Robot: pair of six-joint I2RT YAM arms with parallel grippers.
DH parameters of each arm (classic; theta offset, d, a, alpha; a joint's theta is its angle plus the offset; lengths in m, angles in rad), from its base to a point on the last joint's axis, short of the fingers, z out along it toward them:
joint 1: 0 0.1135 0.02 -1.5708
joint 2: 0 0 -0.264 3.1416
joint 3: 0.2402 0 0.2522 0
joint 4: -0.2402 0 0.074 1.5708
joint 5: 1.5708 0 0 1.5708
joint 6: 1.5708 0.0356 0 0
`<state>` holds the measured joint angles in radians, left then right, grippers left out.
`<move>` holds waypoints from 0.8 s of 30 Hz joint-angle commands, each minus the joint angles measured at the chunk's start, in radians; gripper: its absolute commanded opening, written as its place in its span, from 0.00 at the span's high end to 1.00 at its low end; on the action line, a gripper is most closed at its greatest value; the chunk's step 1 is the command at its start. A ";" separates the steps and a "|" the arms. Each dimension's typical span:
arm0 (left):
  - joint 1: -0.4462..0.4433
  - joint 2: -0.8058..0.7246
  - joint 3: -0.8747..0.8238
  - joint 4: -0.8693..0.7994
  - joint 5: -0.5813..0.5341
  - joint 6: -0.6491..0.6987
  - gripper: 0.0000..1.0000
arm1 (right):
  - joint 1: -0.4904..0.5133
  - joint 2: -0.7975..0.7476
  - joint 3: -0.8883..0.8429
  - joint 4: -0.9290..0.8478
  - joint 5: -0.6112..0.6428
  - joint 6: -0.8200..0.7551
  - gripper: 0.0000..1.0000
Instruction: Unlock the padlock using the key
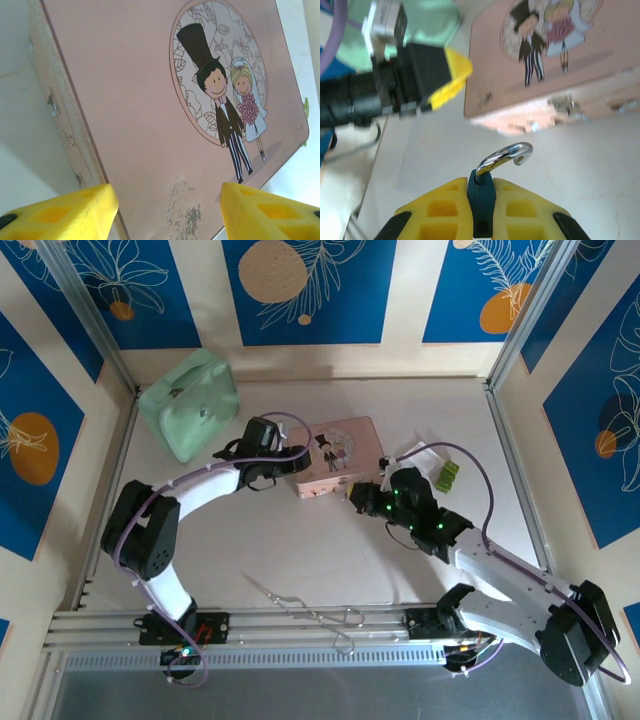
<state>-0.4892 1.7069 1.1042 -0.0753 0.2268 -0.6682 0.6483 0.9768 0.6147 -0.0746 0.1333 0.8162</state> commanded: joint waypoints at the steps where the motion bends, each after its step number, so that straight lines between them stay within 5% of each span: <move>1: 0.014 -0.043 -0.006 -0.123 -0.035 0.038 0.35 | 0.005 -0.025 0.067 -0.307 -0.129 -0.069 1.00; 11: -0.033 -0.272 -0.037 -0.200 0.053 0.069 0.31 | -0.012 -0.023 0.177 -0.524 -0.377 -0.150 1.00; 24: -0.138 -0.345 -0.297 -0.006 0.152 -0.061 0.33 | -0.040 0.140 0.113 -0.380 -0.503 -0.155 1.00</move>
<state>-0.6052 1.3399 0.8356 -0.1734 0.3252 -0.6769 0.6197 1.0851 0.7414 -0.4911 -0.3122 0.6823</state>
